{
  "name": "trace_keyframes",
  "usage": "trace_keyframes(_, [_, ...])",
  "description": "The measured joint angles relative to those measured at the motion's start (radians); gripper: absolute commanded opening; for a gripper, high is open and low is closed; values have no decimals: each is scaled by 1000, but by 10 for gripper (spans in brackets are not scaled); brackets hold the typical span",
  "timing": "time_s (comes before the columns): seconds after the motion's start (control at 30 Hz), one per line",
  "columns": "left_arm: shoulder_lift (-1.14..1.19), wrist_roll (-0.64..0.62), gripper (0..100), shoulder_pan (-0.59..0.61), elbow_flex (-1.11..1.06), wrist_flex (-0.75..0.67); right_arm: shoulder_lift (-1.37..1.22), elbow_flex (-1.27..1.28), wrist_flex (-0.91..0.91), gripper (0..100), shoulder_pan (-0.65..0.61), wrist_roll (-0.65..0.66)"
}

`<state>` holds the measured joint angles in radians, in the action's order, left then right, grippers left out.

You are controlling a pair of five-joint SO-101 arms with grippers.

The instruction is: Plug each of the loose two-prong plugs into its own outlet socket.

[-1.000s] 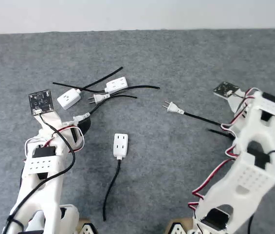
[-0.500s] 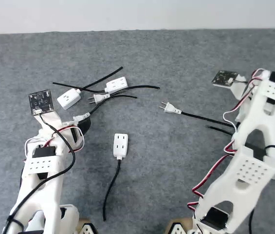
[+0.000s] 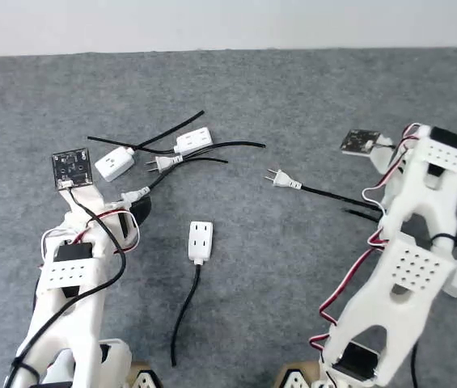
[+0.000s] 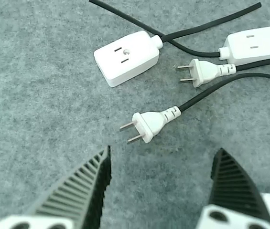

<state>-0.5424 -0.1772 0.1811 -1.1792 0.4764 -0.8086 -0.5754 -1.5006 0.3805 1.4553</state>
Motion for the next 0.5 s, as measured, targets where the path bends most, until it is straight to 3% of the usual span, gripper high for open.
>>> trace_keyframes(0.2, [0,0,317,0,0,0,-29,-9,31,109,-5,9])
trace_keyframes(0.33, [0,0,317,0,0,0,-40,-11,55,0,-5,9])
trace_keyframes(0.5, [0,0,317,0,0,0,-41,-25,72,12,-5,9])
